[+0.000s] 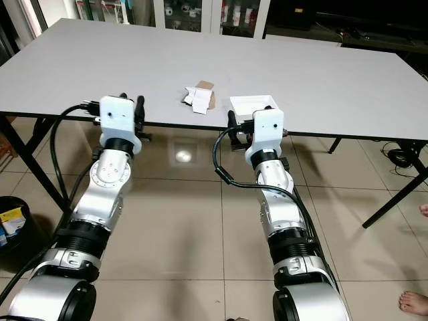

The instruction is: Picking trash to rubbish bin

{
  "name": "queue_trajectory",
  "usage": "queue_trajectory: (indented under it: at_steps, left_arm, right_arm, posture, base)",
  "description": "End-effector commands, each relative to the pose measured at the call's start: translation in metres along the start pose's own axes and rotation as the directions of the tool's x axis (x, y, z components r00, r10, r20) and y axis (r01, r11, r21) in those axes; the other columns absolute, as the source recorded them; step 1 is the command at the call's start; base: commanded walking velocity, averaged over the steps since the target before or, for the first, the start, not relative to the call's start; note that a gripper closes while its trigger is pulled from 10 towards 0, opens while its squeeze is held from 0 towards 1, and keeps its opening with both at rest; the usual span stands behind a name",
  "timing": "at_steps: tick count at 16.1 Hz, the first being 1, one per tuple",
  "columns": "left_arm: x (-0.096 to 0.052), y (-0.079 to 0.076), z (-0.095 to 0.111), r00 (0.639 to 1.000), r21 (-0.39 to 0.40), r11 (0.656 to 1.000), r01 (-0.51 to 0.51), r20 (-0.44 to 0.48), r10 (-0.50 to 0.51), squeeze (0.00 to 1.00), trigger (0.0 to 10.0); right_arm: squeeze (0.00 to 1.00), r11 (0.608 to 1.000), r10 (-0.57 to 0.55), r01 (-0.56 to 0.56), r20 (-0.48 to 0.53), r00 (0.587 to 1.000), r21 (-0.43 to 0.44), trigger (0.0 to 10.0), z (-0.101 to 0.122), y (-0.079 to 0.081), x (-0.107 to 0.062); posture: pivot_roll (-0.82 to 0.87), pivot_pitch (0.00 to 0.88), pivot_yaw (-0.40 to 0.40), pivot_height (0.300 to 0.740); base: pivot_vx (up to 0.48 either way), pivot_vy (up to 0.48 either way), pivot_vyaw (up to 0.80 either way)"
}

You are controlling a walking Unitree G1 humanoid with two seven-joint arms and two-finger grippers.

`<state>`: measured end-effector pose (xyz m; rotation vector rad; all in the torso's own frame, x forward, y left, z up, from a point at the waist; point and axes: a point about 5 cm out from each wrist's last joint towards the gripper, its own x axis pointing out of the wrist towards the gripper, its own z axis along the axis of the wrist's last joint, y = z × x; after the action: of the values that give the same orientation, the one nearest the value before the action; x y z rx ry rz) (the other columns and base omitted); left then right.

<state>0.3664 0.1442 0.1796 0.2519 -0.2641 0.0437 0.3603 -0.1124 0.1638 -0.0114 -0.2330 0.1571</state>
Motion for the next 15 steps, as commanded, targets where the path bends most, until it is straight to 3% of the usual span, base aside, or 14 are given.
queue_trajectory:
  at_steps: [1, 14, 15]
  left_arm:
    - [-0.0001, -0.0062, 0.0001, 1.0, 0.016, 0.999, 0.028, -0.014, -0.028, 0.0, 10.0]
    - [-0.0031, -0.0077, -0.0022, 0.998, 0.041, 0.998, 0.046, -0.042, -0.044, 0.0, 10.0]
    - [-0.0035, -0.0087, -0.0019, 0.998, 0.031, 0.998, 0.051, -0.042, -0.05, 1.0, 10.0]
  right_arm:
    - [0.0, 1.0, -0.027, 0.027, -0.009, 1.0, 0.007, 10.0, -0.0002, -0.0044, -0.0023]
    - [0.0, 0.999, -0.024, 0.025, -0.022, 0.999, 0.032, 10.0, 0.0054, 0.0005, 0.0003]
    - [0.0, 0.999, -0.026, 0.027, -0.019, 0.999, 0.034, 10.0, 0.0066, 0.0001, 0.0009]
  posture:
    - [0.0, 0.015, -0.083, 0.74]
    - [0.01, 0.0, -0.08, 0.74]
    - [0.01, 0.0, -0.081, 0.74]
  base:
    - [0.307, 0.0, 0.0]
    - [0.338, 0.0, 0.0]
    - [0.48, 0.0, 0.0]
